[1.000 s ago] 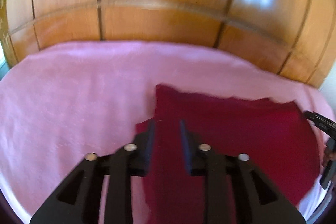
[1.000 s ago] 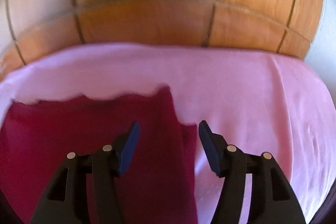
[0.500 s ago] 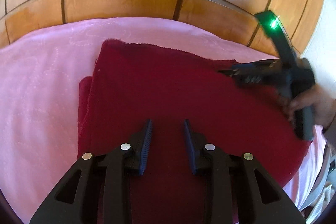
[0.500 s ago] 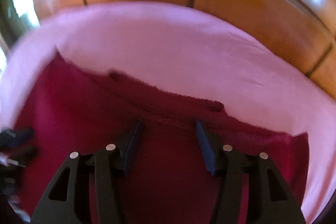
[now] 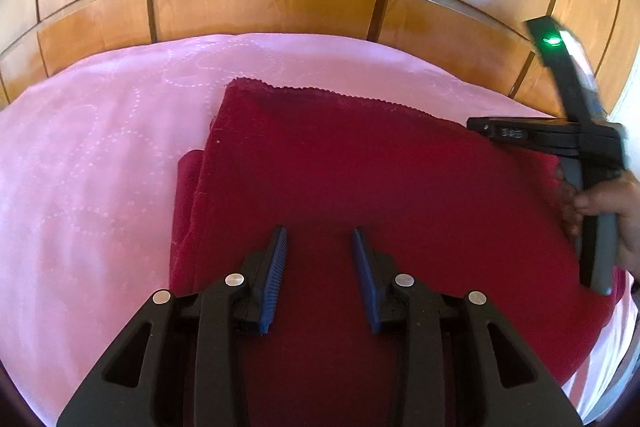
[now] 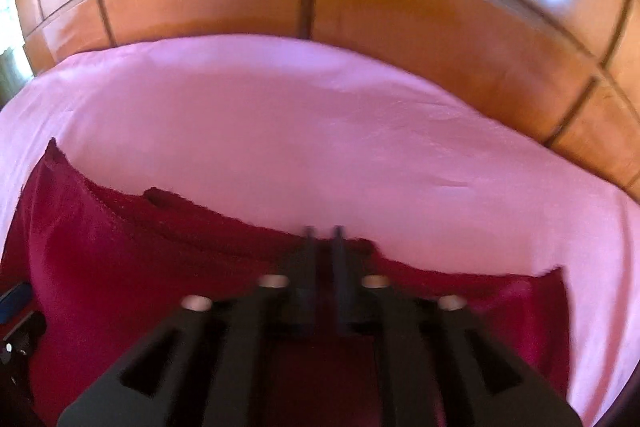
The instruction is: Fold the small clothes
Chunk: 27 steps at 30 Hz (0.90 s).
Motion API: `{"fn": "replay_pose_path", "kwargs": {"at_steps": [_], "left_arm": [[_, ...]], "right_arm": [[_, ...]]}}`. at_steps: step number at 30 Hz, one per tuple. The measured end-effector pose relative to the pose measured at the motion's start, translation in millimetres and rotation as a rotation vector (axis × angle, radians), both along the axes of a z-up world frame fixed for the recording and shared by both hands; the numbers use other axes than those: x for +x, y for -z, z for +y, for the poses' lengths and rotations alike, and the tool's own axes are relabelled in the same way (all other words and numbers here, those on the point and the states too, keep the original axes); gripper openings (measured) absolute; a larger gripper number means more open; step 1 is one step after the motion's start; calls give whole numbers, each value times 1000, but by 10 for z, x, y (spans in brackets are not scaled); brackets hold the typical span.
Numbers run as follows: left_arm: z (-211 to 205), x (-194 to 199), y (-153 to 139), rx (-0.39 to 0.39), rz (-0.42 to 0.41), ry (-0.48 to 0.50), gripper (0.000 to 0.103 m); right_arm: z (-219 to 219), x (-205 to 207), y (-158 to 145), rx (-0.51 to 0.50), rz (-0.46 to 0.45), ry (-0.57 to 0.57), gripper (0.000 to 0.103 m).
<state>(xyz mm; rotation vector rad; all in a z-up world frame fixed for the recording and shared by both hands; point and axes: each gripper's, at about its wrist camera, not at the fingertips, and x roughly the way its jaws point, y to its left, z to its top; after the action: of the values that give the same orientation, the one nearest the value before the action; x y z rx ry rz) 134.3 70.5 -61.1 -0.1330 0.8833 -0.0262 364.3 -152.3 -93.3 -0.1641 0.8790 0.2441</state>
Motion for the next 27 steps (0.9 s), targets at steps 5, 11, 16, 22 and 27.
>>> {"fn": "replay_pose_path", "kwargs": {"at_steps": [5,11,16,22,27], "left_arm": [[-27,-132,-145,-8,-20,-11,55],[-36,-218,-173,4,-20,-20,55],[-4,-226,-101,6,-15,-26,55],[-35,-231,-69,11,-11,-33,55],[-41,-250,-172,5,-35,-33,55]], "right_arm": [[-211,-444,-261,120,-34,12,65],[-599,-849,-116,142,4,82,85],[-1030,-927,154,144,14,201,88],[-1095,-919,221,218,-18,220,91],[-1103,-886,248,227,-24,217,92]]}}
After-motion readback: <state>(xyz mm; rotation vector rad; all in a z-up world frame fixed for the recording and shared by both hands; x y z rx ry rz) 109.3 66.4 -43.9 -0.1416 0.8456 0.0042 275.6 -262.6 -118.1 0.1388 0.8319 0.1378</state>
